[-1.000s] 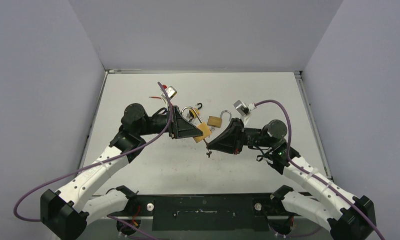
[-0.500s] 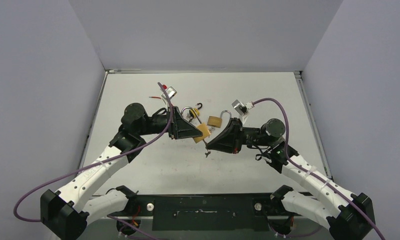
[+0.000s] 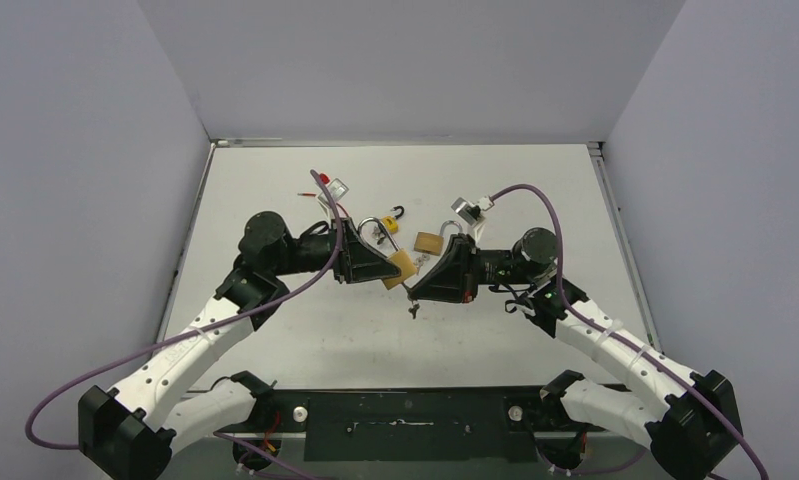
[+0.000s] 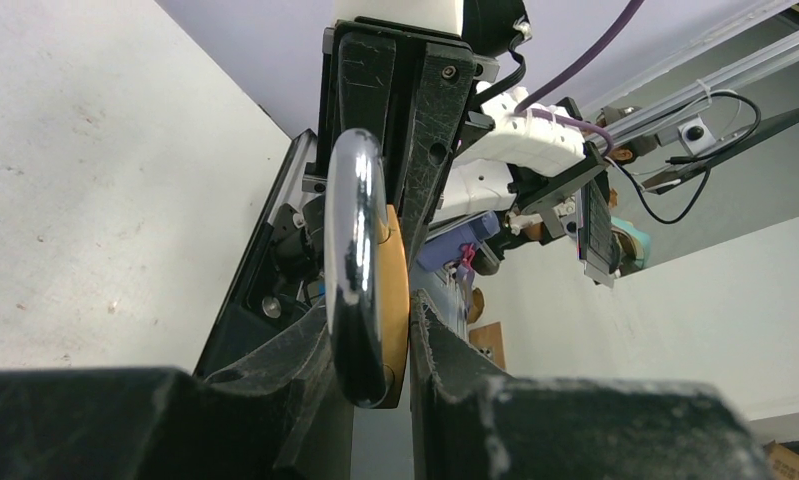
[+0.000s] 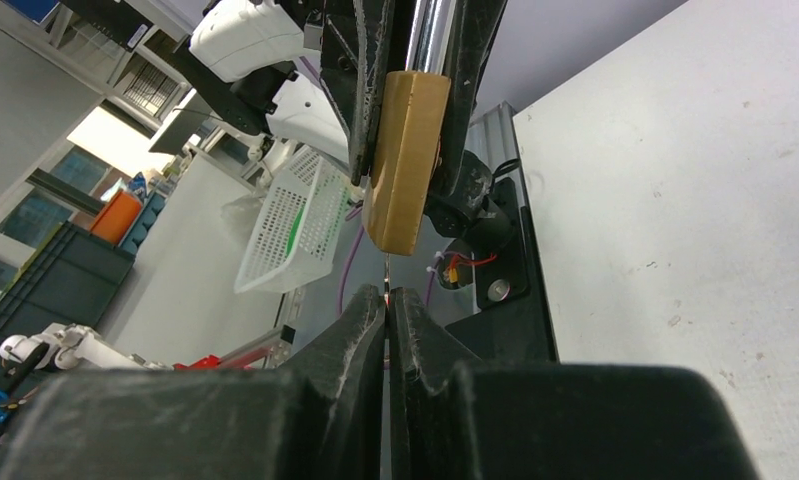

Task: Unlock with the key
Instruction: Unlock the lock.

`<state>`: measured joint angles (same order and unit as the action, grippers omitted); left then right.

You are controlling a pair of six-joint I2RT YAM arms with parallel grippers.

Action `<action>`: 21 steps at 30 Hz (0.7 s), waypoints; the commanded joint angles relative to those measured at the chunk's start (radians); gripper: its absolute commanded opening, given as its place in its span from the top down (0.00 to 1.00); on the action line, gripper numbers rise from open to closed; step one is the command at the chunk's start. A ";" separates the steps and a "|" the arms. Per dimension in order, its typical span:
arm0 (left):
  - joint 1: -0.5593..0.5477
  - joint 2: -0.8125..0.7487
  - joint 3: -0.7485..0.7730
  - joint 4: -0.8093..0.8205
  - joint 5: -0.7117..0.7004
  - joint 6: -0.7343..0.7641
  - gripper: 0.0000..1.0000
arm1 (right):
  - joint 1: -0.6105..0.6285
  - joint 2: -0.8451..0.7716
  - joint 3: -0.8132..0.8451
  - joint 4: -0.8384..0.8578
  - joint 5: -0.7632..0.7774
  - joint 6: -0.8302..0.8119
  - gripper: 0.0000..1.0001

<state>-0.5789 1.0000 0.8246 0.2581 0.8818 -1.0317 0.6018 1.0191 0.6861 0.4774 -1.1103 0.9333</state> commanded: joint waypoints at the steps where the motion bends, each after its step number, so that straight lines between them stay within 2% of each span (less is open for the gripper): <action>1: -0.016 -0.046 0.007 0.076 0.027 -0.012 1.00 | -0.016 -0.001 0.063 0.056 0.163 -0.028 1.00; 11: -0.055 -0.051 -0.044 0.147 -0.029 -0.063 1.00 | -0.016 0.019 0.106 0.003 0.346 -0.060 1.00; 18: -0.061 -0.054 -0.044 0.126 -0.038 -0.043 1.00 | -0.034 0.024 0.110 -0.007 0.449 0.043 1.00; 21: -0.063 -0.057 -0.049 0.140 -0.038 -0.048 1.00 | -0.039 0.025 0.104 0.034 0.446 0.070 1.00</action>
<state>-0.5800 0.9737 0.7765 0.3424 0.6865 -1.0504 0.5961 1.0199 0.7311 0.3843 -0.9268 0.9615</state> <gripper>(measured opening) 0.185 0.034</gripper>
